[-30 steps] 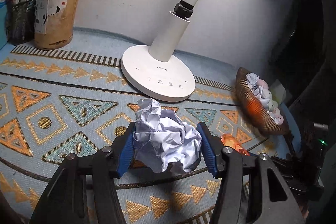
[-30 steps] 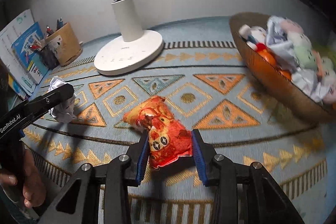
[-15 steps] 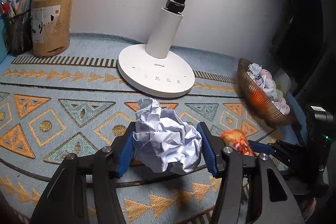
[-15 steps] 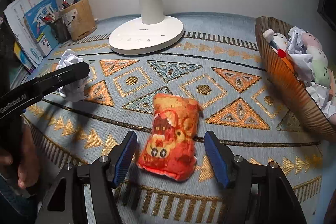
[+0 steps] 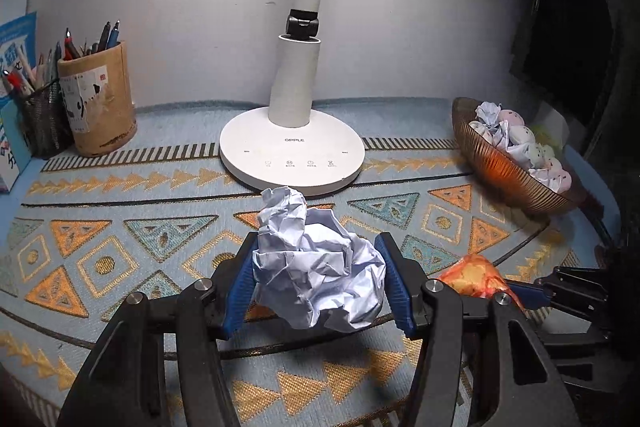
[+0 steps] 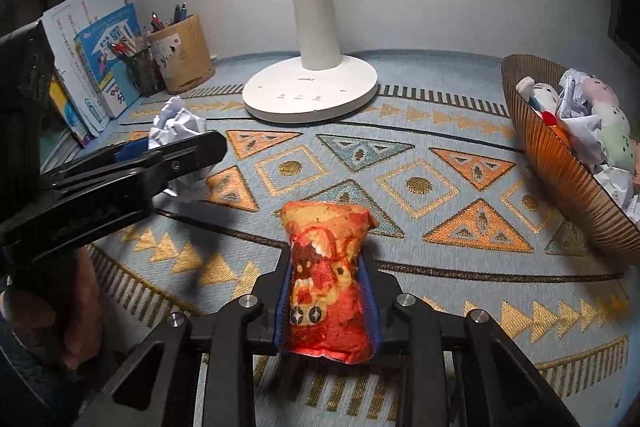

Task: Organize objects
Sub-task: 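Grasp the last paper ball with the left gripper while the right grasps the red snack bag, then carry the paper ball and snack bag into the bowl and release both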

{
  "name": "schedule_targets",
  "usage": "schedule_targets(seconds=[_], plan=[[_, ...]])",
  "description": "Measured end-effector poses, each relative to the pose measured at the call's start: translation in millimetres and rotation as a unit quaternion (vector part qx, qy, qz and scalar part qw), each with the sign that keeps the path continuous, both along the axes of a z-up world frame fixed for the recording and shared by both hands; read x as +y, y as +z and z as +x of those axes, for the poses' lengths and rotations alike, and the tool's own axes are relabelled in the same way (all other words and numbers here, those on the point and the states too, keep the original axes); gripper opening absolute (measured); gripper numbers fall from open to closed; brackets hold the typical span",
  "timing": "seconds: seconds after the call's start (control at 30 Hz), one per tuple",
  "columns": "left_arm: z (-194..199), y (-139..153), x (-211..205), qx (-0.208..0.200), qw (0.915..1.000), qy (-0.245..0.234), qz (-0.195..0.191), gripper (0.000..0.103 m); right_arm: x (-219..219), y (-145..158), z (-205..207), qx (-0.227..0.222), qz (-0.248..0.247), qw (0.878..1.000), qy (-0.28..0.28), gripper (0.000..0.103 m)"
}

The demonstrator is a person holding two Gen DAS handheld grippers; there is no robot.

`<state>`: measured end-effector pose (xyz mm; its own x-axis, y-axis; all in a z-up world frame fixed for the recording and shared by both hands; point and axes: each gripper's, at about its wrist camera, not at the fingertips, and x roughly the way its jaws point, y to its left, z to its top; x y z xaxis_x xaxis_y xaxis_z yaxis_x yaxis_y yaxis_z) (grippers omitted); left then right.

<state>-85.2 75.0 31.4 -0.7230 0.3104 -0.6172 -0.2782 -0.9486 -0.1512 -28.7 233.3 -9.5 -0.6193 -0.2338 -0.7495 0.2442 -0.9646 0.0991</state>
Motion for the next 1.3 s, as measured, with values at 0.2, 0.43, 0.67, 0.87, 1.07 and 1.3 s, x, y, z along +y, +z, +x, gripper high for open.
schedule_targets(seconds=[0.2, 0.43, 0.67, 0.87, 1.07, 1.3], plan=[[21, 25, 38, 0.018, 0.9992, -0.036, 0.006, 0.055, 34, 39, 43, 0.044, -0.008, 0.999, -0.012, 0.029], [16, 83, 114, 0.050, 0.9928, -0.100, 0.044, 0.055, 127, 107, 63, 0.119, -0.015, 0.987, -0.107, 0.029], [-24, 102, 198, 0.066, 0.9846, -0.153, 0.053, 0.055, 227, 146, 39, 0.157, -0.048, 0.964, -0.207, 0.029], [-61, 90, 240, 0.052, 0.9851, -0.158, 0.046, 0.055, 267, 132, -16, 0.132, -0.057, 0.961, -0.235, 0.029], [-91, 79, 260, 0.038, 0.9870, -0.152, 0.037, 0.081, 275, 116, -66, 0.105, -0.039, 0.963, -0.246, 0.033], [-81, 77, 216, 0.014, 0.9902, -0.131, 0.047, 0.081, 268, 106, -57, 0.079, -0.047, 0.964, -0.249, 0.033]])
